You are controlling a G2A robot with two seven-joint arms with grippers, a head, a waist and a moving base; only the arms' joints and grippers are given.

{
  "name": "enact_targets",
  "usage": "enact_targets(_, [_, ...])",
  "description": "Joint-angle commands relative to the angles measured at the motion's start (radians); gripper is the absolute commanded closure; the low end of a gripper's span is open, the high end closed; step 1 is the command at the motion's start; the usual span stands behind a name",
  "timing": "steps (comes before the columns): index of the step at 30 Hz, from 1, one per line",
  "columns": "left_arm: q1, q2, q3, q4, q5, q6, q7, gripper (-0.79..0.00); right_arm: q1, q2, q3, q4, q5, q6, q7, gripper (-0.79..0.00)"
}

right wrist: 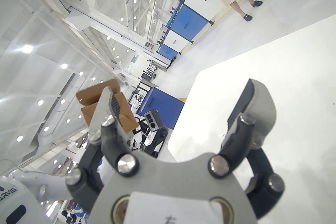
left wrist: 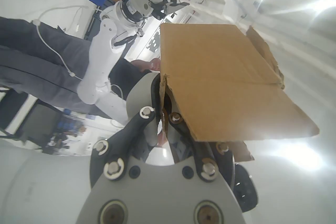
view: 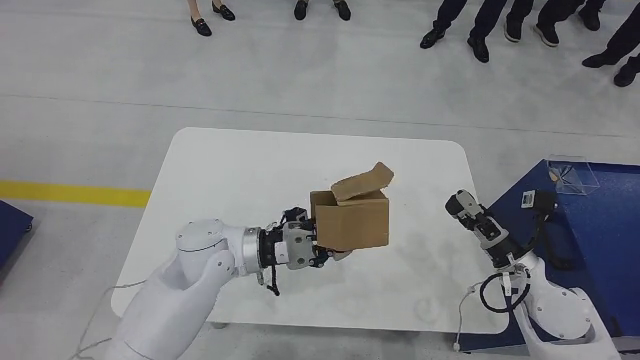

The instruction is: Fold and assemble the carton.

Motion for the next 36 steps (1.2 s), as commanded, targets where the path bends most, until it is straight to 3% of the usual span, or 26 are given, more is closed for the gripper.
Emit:
enact_targets(1, [0.027,-0.015,-0.011,-0.037,-0.192,0.081,0.4,0.0,0.0,0.0,0.0,0.0,0.0,0.0,0.0,-0.785])
enact_targets(5, [0.037,-0.047,0.013,-0.119,-0.513,0.077,0.84,0.0,0.0,0.0,0.0,0.0,0.0,0.0,0.0,-0.785])
enact_targets(10, [0.008,-0.076,0.07,-0.16,-0.82,-0.1,1.351,0.0,0.0,0.0,0.0,0.0,0.0,0.0,0.0,-0.785])
enact_targets(13, [-0.05,-0.09,0.123,-0.141,-0.89,-0.196,1.602,0.0,0.0,0.0,0.0,0.0,0.0,0.0,0.0,-0.785])
enact_targets(20, [-0.147,-0.133,0.278,0.003,-0.989,-0.375,1.938,0.0,0.0,0.0,0.0,0.0,0.0,0.0,0.0,-0.785])
enact_targets(24, [-0.196,-0.161,0.351,0.103,-1.021,-0.427,1.999,0.0,0.0,0.0,0.0,0.0,0.0,0.0,0.0,-0.785])
enact_targets(29, [-0.246,-0.196,0.42,0.243,-1.028,-0.46,1.976,-0.009,0.0,0.0,0.0,0.0,0.0,0.0,0.0,-0.785])
enact_targets(30, [-0.256,-0.203,0.43,0.264,-1.028,-0.464,1.969,-0.185,0.0,0.0,0.0,0.0,0.0,0.0,0.0,-0.785])
enact_targets(31, [-0.265,-0.209,0.438,0.28,-1.024,-0.468,1.954,-0.785,0.0,0.0,0.0,0.0,0.0,0.0,0.0,-0.785])
enact_targets(36, [-0.277,-0.226,0.445,0.294,-1.031,-0.45,1.882,-0.785,0.0,0.0,0.0,0.0,0.0,0.0,0.0,-0.785])
